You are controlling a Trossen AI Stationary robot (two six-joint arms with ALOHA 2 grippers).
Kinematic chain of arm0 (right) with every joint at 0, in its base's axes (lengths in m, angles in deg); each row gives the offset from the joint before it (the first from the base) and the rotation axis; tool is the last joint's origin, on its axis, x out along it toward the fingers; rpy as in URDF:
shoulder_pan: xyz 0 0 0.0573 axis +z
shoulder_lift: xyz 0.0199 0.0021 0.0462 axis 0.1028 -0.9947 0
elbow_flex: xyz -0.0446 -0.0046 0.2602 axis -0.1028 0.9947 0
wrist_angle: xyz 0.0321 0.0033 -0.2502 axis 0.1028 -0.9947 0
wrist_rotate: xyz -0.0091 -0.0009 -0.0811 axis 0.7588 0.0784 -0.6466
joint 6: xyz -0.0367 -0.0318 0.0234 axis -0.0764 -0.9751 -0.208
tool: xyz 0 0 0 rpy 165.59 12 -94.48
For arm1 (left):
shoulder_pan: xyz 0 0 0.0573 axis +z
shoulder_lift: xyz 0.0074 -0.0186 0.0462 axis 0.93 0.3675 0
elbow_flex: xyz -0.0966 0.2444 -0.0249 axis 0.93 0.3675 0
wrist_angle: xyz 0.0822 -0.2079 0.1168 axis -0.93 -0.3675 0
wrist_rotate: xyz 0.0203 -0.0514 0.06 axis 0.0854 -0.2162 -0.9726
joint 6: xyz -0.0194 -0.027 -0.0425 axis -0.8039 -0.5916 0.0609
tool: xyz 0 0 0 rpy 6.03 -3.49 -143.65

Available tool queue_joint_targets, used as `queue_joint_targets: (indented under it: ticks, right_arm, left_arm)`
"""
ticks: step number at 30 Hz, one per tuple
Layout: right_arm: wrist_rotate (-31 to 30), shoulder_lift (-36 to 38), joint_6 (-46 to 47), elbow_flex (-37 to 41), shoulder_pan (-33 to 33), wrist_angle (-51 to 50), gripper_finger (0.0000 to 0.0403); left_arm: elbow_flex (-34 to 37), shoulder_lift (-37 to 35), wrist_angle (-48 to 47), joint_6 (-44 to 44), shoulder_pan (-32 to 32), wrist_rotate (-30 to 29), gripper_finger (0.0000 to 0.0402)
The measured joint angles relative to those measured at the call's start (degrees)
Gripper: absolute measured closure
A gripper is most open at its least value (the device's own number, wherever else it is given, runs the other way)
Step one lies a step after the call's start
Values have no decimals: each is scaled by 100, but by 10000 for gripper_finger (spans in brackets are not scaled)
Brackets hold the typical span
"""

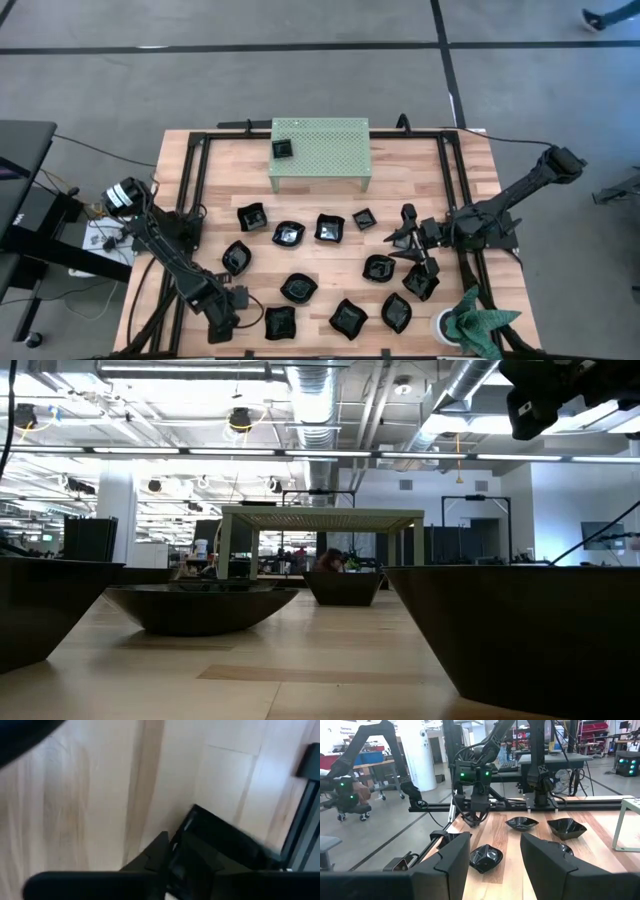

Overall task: Pick & Place Mini shaped plates
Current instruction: Stack the black square plate on top of the black square plate on the shelf

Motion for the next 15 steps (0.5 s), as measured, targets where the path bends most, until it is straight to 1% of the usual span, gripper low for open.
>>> queue_joint_targets:
  ticks: [4,10,13,15]
  right_arm:
    - [0,0,-2,0,0,0,232]
    - [0,0,-20,2,-9,2,232]
    - [-2,0,-47,1,-9,4,232]
    - [-2,-1,-257,1,-9,55,232]
  left_arm:
    - [0,-2,39,-113,65,-32,392]
    - [-2,-2,51,-234,457,-408,394]
    - [-2,-2,41,-234,684,-430,394]
    - [-2,-2,36,-234,831,-458,394]
